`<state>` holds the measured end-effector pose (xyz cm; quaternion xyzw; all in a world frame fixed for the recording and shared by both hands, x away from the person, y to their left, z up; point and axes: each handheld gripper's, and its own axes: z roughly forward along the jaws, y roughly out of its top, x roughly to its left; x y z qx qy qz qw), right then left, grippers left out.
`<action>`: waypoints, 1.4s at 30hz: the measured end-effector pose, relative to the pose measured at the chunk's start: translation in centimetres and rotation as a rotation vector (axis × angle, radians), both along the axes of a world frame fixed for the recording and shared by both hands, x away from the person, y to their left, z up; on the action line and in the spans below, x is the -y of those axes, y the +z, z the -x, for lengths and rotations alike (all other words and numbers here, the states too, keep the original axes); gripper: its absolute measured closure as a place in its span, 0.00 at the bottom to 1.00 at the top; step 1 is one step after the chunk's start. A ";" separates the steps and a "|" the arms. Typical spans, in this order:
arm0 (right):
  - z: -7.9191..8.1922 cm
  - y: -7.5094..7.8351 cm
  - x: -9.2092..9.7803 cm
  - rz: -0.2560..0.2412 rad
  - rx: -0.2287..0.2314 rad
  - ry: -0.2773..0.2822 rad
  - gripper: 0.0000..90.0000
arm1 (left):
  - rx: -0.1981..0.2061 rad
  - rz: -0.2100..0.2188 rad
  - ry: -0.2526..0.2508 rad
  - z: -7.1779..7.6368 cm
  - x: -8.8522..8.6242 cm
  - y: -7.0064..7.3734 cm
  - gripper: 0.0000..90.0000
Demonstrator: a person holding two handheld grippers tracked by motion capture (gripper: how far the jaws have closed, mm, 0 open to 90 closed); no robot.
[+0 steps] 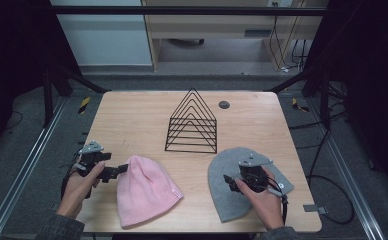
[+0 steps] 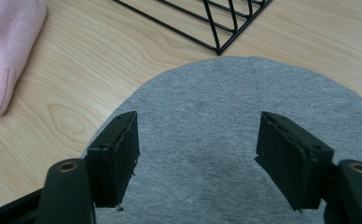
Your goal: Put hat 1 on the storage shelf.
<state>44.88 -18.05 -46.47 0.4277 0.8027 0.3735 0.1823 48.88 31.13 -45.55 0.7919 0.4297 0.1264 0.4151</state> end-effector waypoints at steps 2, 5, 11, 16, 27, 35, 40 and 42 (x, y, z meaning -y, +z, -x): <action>0.1 0.0 -0.1 0.008 0.003 0.003 0.35 | -0.003 -0.005 -0.002 0.1 0.2 0.0 0.07; 0.1 -0.2 -0.1 0.040 0.013 -0.009 0.37 | -0.008 -0.029 -0.032 0.3 1.0 0.1 0.08; 0.0 -0.3 0.5 0.063 0.031 -0.036 0.39 | -0.021 -0.129 -0.047 0.6 2.9 -0.2 0.12; -0.1 -0.4 0.8 0.066 0.014 -0.070 0.35 | -0.019 -0.132 -0.015 0.5 2.9 -0.1 0.22; -0.1 0.1 1.2 0.023 0.020 -0.102 0.29 | -0.082 -0.147 -0.006 -0.1 2.4 -1.0 0.43; 0.0 0.0 0.8 0.021 0.012 -0.095 0.28 | -0.128 -0.159 -0.034 -0.8 3.0 -2.1 0.55; -0.1 -0.1 0.8 0.023 0.008 -0.092 0.27 | -0.147 -0.120 -0.064 -0.8 3.0 -2.2 0.52; -0.1 -0.1 0.8 0.020 0.007 -0.090 0.27 | -0.146 -0.136 -0.080 -0.7 3.3 -2.3 0.51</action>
